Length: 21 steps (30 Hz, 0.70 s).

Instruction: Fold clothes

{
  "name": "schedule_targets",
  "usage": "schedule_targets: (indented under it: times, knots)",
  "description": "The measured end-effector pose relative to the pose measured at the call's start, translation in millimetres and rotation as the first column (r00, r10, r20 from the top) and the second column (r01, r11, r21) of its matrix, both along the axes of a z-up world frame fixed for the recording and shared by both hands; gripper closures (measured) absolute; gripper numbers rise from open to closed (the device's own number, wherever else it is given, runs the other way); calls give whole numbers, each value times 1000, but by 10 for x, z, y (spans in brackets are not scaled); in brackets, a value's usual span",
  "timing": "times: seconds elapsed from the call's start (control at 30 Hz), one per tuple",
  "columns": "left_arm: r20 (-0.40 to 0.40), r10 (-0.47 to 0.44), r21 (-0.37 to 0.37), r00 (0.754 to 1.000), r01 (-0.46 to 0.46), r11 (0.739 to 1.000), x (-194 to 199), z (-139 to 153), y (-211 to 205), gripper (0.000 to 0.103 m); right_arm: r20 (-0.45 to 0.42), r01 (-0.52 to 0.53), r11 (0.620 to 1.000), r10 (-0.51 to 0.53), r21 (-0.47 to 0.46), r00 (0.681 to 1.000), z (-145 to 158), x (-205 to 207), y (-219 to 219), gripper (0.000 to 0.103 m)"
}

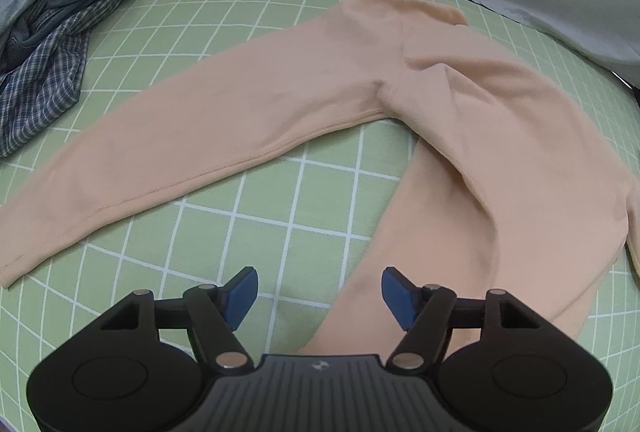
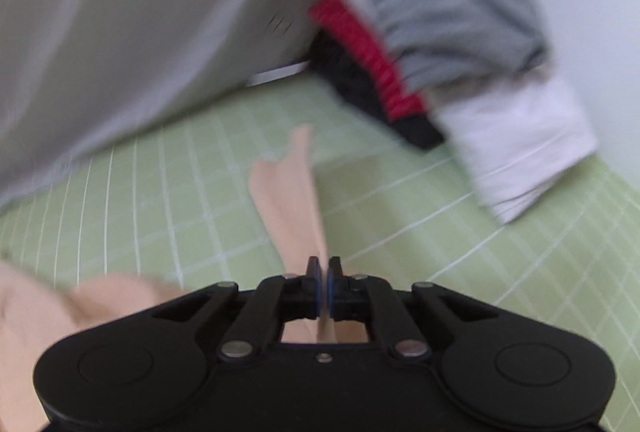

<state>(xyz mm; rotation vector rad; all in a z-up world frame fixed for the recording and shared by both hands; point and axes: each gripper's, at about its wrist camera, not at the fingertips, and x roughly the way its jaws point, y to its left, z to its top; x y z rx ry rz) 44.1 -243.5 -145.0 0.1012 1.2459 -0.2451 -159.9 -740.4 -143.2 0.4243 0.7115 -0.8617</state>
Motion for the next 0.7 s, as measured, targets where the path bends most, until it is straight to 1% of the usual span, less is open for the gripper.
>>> schedule_targets:
  times: [0.07,0.1,0.13,0.17,0.23,0.27,0.3,0.33,0.37,0.4,0.43,0.5,0.53,0.57,0.6,0.7]
  knots:
    - [-2,-3,-1,1000,3,1000,3,-6,-12,34,67,105,994,-103,-33,992,158,-272,-54,100]
    - [-2,-4,-3,1000,4,1000,4,-8,-15,34,93,167,985,-162,-41,982,208,-427,-78,100]
    - [-2,-5,-6,1000,5,1000,5,-11,-17,34,88,228,973,-225,-27,970,178,-574,-121,97]
    - [-2,-6,-10,1000,6,1000,5,-12,-19,34,81,289,957,-287,-13,955,149,-721,-163,92]
    - [-1,-13,-19,1000,13,1000,-7,-4,-26,34,32,357,933,-359,50,933,-24,-948,-211,78]
    - [3,-18,-22,1000,18,1000,-19,11,-35,34,13,378,922,-380,84,925,-92,-1041,-204,75]
    - [11,-21,-26,1000,22,999,-38,34,-33,34,12,386,917,-389,99,921,-119,-1108,-152,68]
    - [20,-24,-30,999,25,999,-57,59,-28,34,10,393,912,-397,114,918,-146,-1174,-101,58]
    - [27,-22,-37,999,23,999,-83,83,-8,34,14,387,913,-392,125,920,-155,-1208,-37,53]
    - [34,-18,-44,999,20,999,-110,106,16,32,18,382,914,-387,136,922,-174,-1217,59,45]
    - [40,-15,-51,999,17,999,-137,130,39,31,21,374,916,-381,142,924,-181,-1193,158,41]
    - [52,-9,-60,999,12,998,-215,173,111,27,29,359,920,-367,155,930,-197,-1144,355,15]
    - [57,-6,-64,998,10,998,-255,194,148,26,32,351,922,-360,161,932,-204,-1120,454,10]
    - [64,-4,-67,998,8,998,-301,216,200,24,37,324,930,-335,173,942,-201,-1067,557,8]
    - [70,-1,-71,998,6,997,-347,238,256,20,48,276,941,-290,195,956,-205,-1014,661,4]
    - [76,22,-98,997,-15,995,-458,293,463,16,103,117,960,-147,255,984,-220,-851,1016,0]
